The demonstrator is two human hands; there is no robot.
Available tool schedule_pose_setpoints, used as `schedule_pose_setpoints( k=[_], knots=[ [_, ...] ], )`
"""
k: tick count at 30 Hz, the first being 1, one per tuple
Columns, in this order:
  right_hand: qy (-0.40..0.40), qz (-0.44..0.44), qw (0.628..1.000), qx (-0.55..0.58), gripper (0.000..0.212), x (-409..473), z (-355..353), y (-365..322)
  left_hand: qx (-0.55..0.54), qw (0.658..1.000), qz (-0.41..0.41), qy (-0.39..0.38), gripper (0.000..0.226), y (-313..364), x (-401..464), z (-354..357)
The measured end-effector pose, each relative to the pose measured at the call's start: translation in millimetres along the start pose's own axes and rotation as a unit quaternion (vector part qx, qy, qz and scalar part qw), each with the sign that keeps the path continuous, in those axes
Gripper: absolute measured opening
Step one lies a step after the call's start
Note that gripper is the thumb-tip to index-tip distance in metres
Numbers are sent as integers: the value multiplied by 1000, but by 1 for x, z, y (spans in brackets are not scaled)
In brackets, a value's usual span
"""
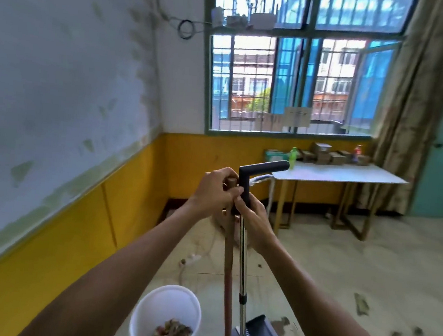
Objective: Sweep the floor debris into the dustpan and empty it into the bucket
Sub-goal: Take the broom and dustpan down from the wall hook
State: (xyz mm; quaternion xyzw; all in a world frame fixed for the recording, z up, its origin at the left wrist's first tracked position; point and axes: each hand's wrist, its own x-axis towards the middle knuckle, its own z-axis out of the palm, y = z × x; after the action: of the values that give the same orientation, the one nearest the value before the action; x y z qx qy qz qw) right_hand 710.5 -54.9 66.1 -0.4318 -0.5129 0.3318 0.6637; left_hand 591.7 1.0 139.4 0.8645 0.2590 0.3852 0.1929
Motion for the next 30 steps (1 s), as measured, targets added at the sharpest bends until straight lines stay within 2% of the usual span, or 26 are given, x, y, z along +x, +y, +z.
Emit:
schedule_pose_setpoints(
  k=[5,9,11,13,15,16,18,20,22,23,26,27,30],
  knots=[
    [35,-13,999,-32,34,-8,-32,-18,-64,995,62,-54,15,17,21,18],
    [155,-9,984,-84,28,-31,-82,-39,-86,990,89,-71,9,18,27,23],
    [157,-10,977,-147,24,-42,-102,-52,-50,988,109,-99,9,21,32,25],
    [182,21,967,-179,30,-52,-109,-51,43,979,145,-133,20,29,36,36],
    [234,94,949,-190,34,-62,-116,-39,136,963,175,-153,24,37,37,53],
    [255,163,938,-170,37,-71,-122,-29,156,956,174,-175,24,38,35,64],
    [272,311,907,-78,53,-94,-133,-9,177,944,142,-239,26,29,28,90],
    [338,364,867,40,65,-119,-146,14,204,926,111,-296,23,11,14,120],
    [441,358,810,143,66,-137,-154,39,214,916,91,-326,21,-11,-2,147],
    [499,346,773,181,59,-146,-158,55,215,910,92,-341,23,-23,-9,163],
    [653,307,670,175,22,-171,-156,98,245,888,100,-376,28,-49,-27,197],
    [671,318,650,160,23,-182,-156,115,261,873,105,-397,26,-57,-34,213],
    [661,357,640,163,37,-201,-157,155,326,828,119,-441,24,-66,-47,254]
  ],
)
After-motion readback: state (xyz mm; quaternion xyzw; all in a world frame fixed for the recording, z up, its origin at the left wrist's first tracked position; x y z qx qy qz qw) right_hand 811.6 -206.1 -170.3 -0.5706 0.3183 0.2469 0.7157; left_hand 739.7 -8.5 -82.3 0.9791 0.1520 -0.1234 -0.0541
